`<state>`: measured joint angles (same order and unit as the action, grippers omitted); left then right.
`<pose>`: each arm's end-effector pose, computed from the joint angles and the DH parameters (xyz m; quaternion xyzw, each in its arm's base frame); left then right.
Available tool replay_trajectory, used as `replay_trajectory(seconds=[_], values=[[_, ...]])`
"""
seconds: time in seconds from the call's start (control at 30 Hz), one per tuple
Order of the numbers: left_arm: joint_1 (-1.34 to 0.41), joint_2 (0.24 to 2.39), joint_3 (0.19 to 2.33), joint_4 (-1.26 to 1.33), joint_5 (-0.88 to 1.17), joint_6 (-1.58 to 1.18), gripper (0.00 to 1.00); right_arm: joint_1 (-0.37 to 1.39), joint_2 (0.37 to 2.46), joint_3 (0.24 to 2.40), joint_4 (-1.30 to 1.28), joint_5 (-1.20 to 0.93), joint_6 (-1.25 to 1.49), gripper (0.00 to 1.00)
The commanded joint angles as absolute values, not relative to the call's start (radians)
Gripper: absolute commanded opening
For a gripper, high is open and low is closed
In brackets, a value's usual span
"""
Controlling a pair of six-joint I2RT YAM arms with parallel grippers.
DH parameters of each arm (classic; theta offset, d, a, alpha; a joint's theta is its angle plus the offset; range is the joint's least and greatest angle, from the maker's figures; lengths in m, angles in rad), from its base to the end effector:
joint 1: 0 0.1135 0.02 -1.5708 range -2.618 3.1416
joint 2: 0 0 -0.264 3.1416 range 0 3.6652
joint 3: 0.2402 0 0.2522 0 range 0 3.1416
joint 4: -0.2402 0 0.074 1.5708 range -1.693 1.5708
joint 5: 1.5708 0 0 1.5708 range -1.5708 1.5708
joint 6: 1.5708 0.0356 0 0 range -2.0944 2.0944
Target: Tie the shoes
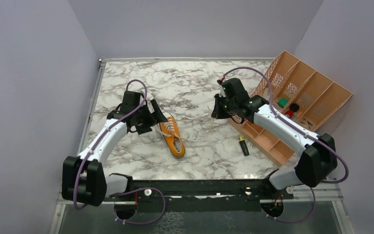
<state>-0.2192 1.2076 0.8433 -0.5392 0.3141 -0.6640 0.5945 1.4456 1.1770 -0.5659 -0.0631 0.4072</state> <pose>0.2350 -0.0636 0.2443 -0.1559 0.9215 -0.2718 0.2293 0.2578 0.1770 0.2871 -0.0985 0.9274 0.1985 0.3014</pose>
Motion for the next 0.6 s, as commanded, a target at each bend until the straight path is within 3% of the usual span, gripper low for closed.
replay_trajectory(seconds=[0.0,0.17,0.57], values=[[-0.194,1.318,0.830,-0.392,0.424,-0.625,0.99,0.597,1.430,1.197,-0.550,-0.104,0.409,0.01],[-0.204,1.487,0.839,-0.307,0.525,-0.633,0.99,0.596,1.419,1.207,-0.558,-0.112,0.420,0.01],[-0.369,1.535,0.775,-0.221,0.458,-0.719,0.96,0.589,1.339,1.192,-0.583,-0.060,0.453,0.01]])
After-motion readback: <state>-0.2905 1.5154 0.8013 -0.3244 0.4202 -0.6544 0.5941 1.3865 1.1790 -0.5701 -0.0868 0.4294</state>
